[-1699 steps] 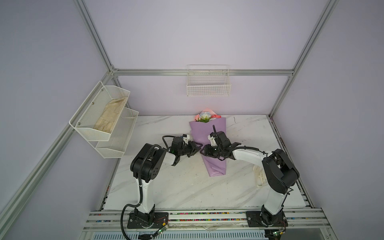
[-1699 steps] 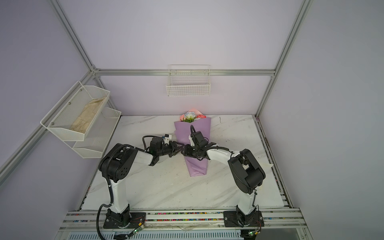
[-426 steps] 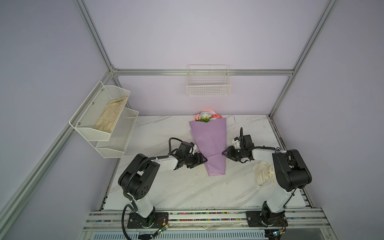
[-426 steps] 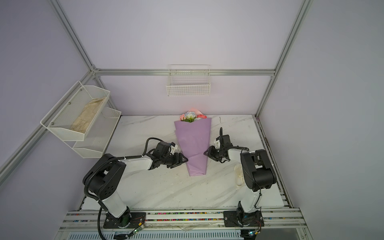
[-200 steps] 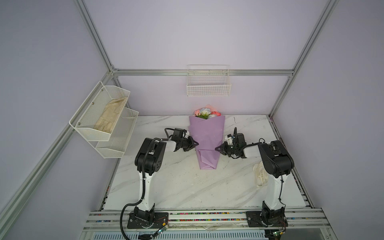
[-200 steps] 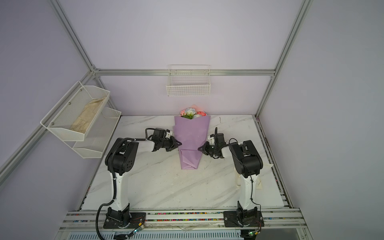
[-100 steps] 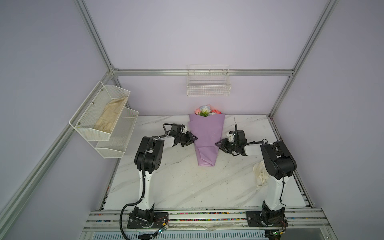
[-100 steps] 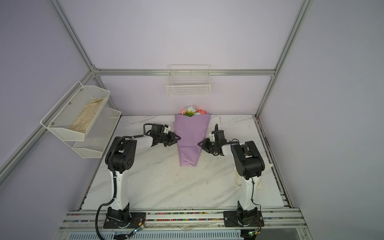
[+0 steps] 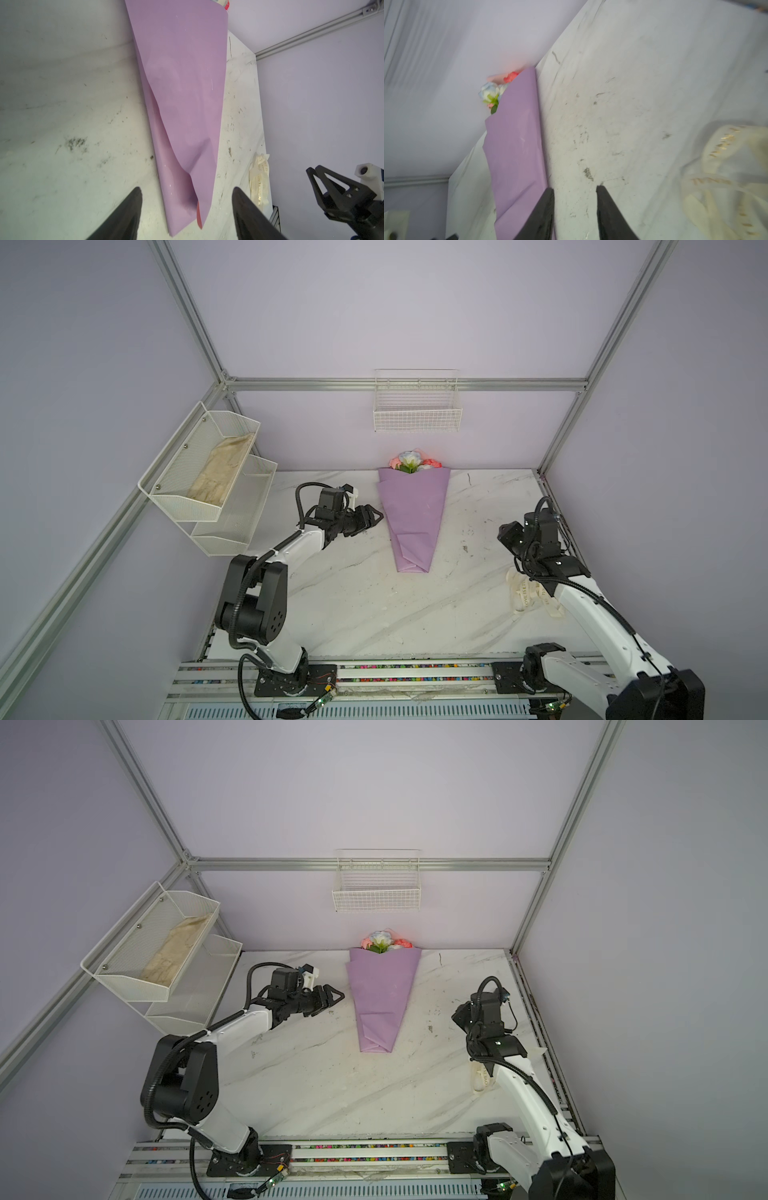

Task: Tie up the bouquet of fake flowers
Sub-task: 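Release the cone with both grippers and draw both arms back, then grasp the cream ribbon with the right gripper and lift it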

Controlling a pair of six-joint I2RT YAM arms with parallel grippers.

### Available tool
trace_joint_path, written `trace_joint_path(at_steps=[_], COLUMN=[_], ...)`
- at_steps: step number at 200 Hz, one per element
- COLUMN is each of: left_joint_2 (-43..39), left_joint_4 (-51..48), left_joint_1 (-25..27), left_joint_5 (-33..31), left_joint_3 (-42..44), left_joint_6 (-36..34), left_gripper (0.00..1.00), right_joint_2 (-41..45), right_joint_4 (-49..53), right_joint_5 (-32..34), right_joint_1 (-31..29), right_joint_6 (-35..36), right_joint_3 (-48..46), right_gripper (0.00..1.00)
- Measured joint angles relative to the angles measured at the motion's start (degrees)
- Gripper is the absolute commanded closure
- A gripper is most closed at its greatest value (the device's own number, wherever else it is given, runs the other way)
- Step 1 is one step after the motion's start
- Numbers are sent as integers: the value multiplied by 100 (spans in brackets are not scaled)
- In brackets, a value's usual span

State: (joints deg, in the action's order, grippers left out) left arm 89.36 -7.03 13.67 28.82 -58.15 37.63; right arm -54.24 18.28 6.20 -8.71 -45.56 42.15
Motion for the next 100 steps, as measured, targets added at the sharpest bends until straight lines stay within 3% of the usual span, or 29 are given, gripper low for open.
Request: trace_joint_path(at_steps=[31, 62, 100], left_joint_2=[-1322, -2223, -2691], left_joint_4=[48, 177, 175], left_joint_1=[192, 275, 273], left_joint_5=[-79, -131, -341], left_joint_3=[820, 1508, 1923], left_joint_6=[-94, -170, -350], left_gripper=[24, 14, 10], right_joint_2=[417, -542, -1322], right_joint_4=[560, 802, 778], right_joint_5=[160, -9, -271], right_joint_1=[376, 522, 531], right_joint_6=[-50, 85, 315], right_joint_3=[-463, -608, -601], right_gripper=[65, 63, 59])
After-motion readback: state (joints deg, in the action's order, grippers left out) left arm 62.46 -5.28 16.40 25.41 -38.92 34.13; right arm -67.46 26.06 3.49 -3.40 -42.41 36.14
